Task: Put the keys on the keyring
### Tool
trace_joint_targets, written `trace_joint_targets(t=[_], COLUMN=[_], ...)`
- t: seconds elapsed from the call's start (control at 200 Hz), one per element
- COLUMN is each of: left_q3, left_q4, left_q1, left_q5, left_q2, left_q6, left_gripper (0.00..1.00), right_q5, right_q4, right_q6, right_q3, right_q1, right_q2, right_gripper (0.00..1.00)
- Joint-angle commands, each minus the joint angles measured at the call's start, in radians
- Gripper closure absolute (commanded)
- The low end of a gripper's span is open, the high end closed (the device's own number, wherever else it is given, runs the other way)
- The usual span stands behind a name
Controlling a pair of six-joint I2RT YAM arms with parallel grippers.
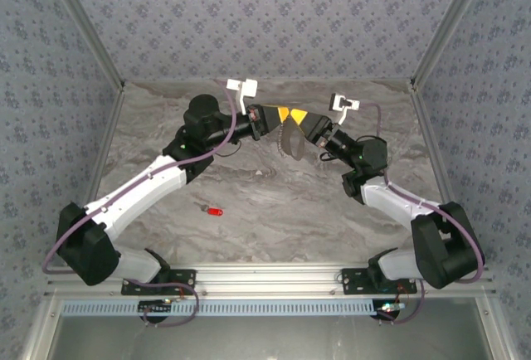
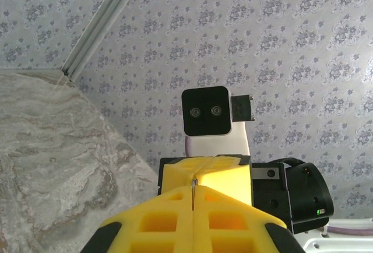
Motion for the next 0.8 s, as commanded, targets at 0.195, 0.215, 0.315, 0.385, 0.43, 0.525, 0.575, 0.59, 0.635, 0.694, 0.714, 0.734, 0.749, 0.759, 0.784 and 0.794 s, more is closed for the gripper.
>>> trace_joint_targets(t=[0.195, 0.215, 0.315, 0.385, 0.43, 0.525, 0.575, 0.59, 0.635, 0.694, 0.714, 0.734, 0.749, 0.759, 0.784, 0.794], left_q3=[-0.035, -0.046, -0.098, -0.134, -0.151, -0.173, -0.188, -0.193, -0.211, -0.233, -0.240, -0.245, -0.247, -0.248, -0.251, -0.252], left_q4=[-0.105, -0.111, -0.135, -0.152, -0.178, -0.246, -0.261, -0.262, -0.262, -0.255, -0.255, -0.257, -0.262, -0.264, -0.273, -0.277], left_q1=[-0.006, -0.006, -0.004, -0.005, -0.004, -0.003, -0.002, -0.001, -0.001, -0.001, -0.001, 0.001, 0.002, 0.004, 0.009, 0.009], left_q5=[-0.072, -0.097, -0.220, -0.311, -0.361, -0.475, -0.514, -0.522, -0.572, -0.623, -0.645, -0.667, -0.679, -0.685, -0.698, -0.704], left_q2=[-0.096, -0.109, -0.185, -0.237, -0.266, -0.308, -0.328, -0.333, -0.351, -0.378, -0.384, -0.390, -0.394, -0.397, -0.402, -0.404], left_q6=[0.120, 0.130, 0.197, 0.258, 0.304, 0.369, 0.386, 0.390, 0.392, 0.407, 0.411, 0.412, 0.414, 0.415, 0.422, 0.427], left_gripper=[1.00, 1.00, 1.00, 1.00, 1.00, 1.00, 1.00, 1.00, 1.00, 1.00, 1.00, 1.00, 1.00, 1.00, 1.00, 1.00], right_q5=[0.022, 0.025, 0.028, 0.026, 0.032, 0.045, 0.057, 0.059, 0.064, 0.076, 0.082, 0.090, 0.096, 0.100, 0.112, 0.117], right_q4=[-0.029, -0.053, -0.242, -0.411, -0.513, -0.748, -0.841, -0.864, -0.959, -1.048, -1.072, -1.095, -1.110, -1.118, -1.138, -1.146], right_q6=[0.015, 0.008, -0.055, -0.111, -0.149, -0.267, -0.294, -0.308, -0.356, -0.392, -0.405, -0.418, -0.427, -0.432, -0.446, -0.452], right_q3=[-0.005, -0.014, -0.051, -0.061, -0.069, -0.076, -0.085, -0.086, -0.090, -0.099, -0.103, -0.108, -0.109, -0.112, -0.118, -0.121], right_q1=[-0.023, -0.026, -0.040, -0.044, -0.044, -0.033, -0.020, -0.014, 0.003, 0.033, 0.043, 0.056, 0.066, 0.072, 0.089, 0.098], right_q2=[-0.040, -0.053, -0.133, -0.200, -0.243, -0.327, -0.363, -0.370, -0.395, -0.410, -0.412, -0.413, -0.413, -0.412, -0.411, -0.411], right_gripper=[0.67, 0.64, 0.57, 0.55, 0.55, 0.53, 0.53, 0.53, 0.52, 0.52, 0.52, 0.52, 0.52, 0.52, 0.52, 0.52])
